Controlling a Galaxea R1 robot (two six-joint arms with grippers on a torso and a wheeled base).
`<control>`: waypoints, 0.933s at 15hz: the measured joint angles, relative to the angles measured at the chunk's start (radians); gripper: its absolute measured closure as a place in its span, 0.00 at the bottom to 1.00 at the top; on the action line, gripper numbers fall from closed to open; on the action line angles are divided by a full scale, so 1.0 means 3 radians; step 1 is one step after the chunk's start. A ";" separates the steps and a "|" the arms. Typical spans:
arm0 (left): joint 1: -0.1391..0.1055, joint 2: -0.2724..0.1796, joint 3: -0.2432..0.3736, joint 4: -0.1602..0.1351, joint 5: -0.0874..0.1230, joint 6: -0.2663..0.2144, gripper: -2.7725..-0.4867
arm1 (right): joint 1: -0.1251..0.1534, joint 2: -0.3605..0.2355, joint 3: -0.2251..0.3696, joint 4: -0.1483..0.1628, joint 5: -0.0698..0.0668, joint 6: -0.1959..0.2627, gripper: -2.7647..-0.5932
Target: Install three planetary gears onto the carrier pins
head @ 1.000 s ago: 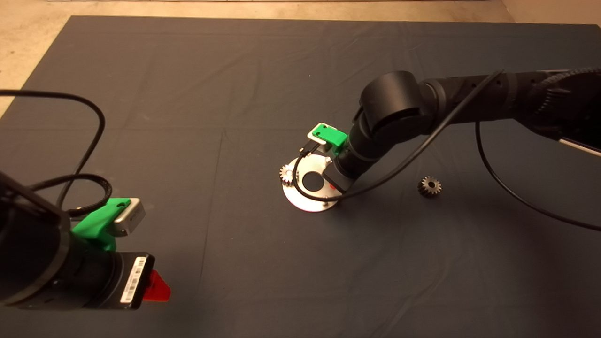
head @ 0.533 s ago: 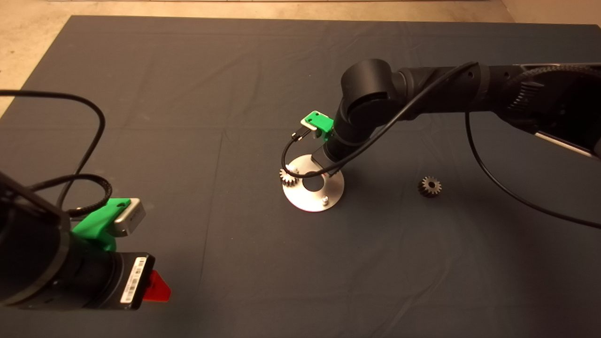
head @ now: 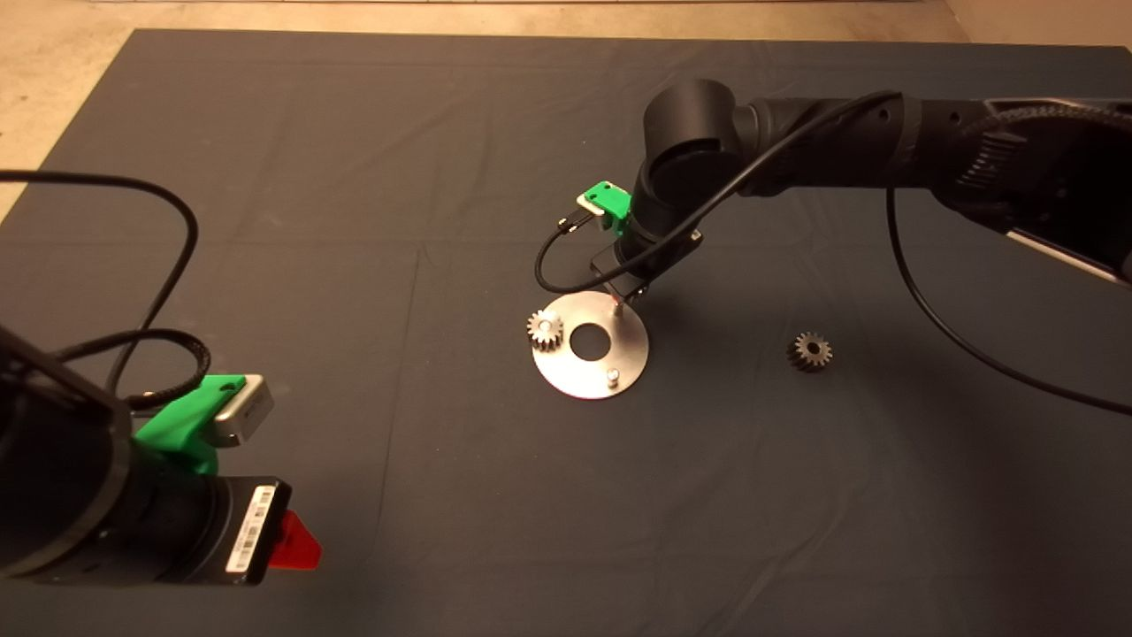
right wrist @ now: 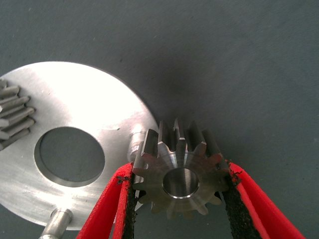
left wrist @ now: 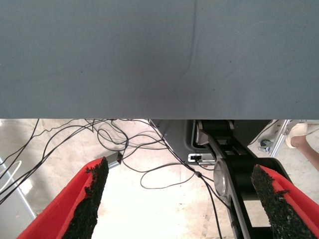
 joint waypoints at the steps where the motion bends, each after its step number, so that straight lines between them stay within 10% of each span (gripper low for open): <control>1: 0.0000 0.0000 0.0000 -0.0001 0.0000 0.0000 0.32 | 0.0016 0.0000 -0.0028 0.0023 0.0000 0.0000 0.79; 6: 0.0001 0.0001 0.0000 -0.0001 0.0000 0.0000 0.32 | 0.0088 0.0000 -0.0162 0.0333 0.0000 0.0000 0.79; 14: 0.0008 0.0008 0.0000 -0.0006 0.0000 0.0000 0.32 | 0.0112 0.0000 -0.0203 0.0541 0.0001 0.0000 0.79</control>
